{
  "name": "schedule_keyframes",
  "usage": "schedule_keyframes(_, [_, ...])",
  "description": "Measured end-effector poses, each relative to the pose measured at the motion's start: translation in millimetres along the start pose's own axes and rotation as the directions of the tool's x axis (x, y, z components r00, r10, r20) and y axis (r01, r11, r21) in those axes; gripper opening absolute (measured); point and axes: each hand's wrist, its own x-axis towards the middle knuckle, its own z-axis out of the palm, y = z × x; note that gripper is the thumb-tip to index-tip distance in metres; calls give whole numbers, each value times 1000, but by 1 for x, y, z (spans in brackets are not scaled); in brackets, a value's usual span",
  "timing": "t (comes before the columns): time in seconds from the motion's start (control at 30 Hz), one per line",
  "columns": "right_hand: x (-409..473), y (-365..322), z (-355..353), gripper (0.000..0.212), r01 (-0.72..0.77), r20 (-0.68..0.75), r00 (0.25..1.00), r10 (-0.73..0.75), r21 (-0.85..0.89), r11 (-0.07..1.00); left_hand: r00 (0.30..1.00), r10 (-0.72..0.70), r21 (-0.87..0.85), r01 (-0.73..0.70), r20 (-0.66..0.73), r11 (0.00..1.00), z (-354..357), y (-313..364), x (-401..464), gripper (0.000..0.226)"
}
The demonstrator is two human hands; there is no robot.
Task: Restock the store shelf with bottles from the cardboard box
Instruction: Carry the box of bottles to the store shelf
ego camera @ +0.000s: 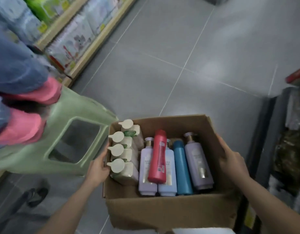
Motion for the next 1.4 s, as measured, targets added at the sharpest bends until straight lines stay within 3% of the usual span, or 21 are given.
schedule_keyframes(0.1, [51, 2, -29, 81, -15, -27, 1000, 14, -13, 1000, 997, -19, -41, 23, 79, 999, 2, 47, 51, 87])
schedule_keyframes(0.3, [154, -22, -86, 83, -65, -75, 995, 61, -59, 996, 998, 42, 80, -45, 40, 996, -2, 139, 154, 84])
schedule_keyframes(0.57, [320, -77, -154, 95, -145, -52, 989, 140, -96, 985, 997, 20, 161, -31, 72, 986, -33, 243, 332, 84])
schedule_keyframes(1.07, [685, -174, -326, 95, 35, -74, 996, -40, -77, 996, 999, 31, 216, -22, -42, 976, -92, 471, 629, 83])
schedule_keyframes(1.4, [910, -245, -437, 94, 99, 8, 995, -98, -89, 991, 995, -45, 111, 55, -89, 992, -118, 611, 803, 71])
